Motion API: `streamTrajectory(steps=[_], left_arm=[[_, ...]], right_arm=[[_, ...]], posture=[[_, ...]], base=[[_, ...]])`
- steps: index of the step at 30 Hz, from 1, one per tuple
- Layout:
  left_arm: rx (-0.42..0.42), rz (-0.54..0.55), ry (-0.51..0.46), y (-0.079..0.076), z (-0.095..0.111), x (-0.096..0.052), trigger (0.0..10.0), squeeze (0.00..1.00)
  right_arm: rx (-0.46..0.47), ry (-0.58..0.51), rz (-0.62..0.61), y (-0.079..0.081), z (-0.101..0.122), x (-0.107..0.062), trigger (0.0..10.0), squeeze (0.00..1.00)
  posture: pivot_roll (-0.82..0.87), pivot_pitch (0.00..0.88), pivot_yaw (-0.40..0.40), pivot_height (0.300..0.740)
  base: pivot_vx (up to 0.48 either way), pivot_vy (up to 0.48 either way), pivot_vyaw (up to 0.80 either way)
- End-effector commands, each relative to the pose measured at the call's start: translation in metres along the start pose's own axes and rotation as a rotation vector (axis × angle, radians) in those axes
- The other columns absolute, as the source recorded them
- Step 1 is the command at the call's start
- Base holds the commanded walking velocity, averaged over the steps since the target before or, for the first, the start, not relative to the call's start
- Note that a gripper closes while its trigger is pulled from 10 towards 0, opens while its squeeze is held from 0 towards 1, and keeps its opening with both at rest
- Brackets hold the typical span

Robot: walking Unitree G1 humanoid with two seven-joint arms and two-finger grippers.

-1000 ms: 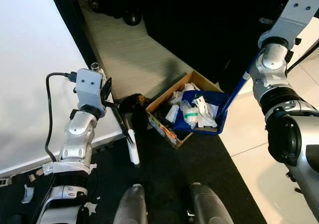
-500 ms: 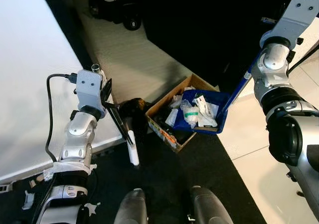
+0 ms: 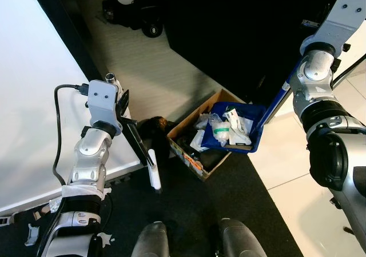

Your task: Sweep floor

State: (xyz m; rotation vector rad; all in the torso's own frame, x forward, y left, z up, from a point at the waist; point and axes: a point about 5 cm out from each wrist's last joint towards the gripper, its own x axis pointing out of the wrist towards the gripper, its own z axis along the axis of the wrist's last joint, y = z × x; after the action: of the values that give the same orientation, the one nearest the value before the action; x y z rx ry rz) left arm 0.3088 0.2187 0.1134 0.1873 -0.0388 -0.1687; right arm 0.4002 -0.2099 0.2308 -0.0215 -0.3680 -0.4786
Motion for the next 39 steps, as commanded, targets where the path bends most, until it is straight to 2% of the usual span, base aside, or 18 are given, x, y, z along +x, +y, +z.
streamTrajectory(steps=[1,14,33,39], left_arm=[[0.006,-0.010,-0.045,-0.0010,0.0074,0.0028,10.0,0.00],[0.001,-0.011,-0.058,-0.0003,0.0087,0.0025,10.0,0.00],[-0.013,-0.003,-0.075,0.0005,0.0095,0.0015,10.0,0.00],[-0.024,0.019,-0.082,0.0023,0.0088,0.0000,10.0,0.00]], right_arm=[[0.019,-0.056,-0.013,-0.0035,0.0090,0.0037,10.0,0.00],[0.018,-0.056,-0.008,-0.0025,0.0095,0.0037,10.0,0.00],[0.017,-0.055,-0.004,-0.0021,0.0087,0.0031,10.0,0.00],[0.016,-0.054,-0.001,-0.0020,0.0081,0.0028,10.0,0.00]], posture=[[0.06,0.011,-0.014,0.740],[0.06,0.013,-0.015,0.740],[0.05,0.014,-0.018,0.740],[0.05,0.016,-0.018,0.740]], base=[[0.315,0.000,0.00],[0.322,0.000,0.00],[0.448,0.000,0.00],[0.000,0.000,0.00]])
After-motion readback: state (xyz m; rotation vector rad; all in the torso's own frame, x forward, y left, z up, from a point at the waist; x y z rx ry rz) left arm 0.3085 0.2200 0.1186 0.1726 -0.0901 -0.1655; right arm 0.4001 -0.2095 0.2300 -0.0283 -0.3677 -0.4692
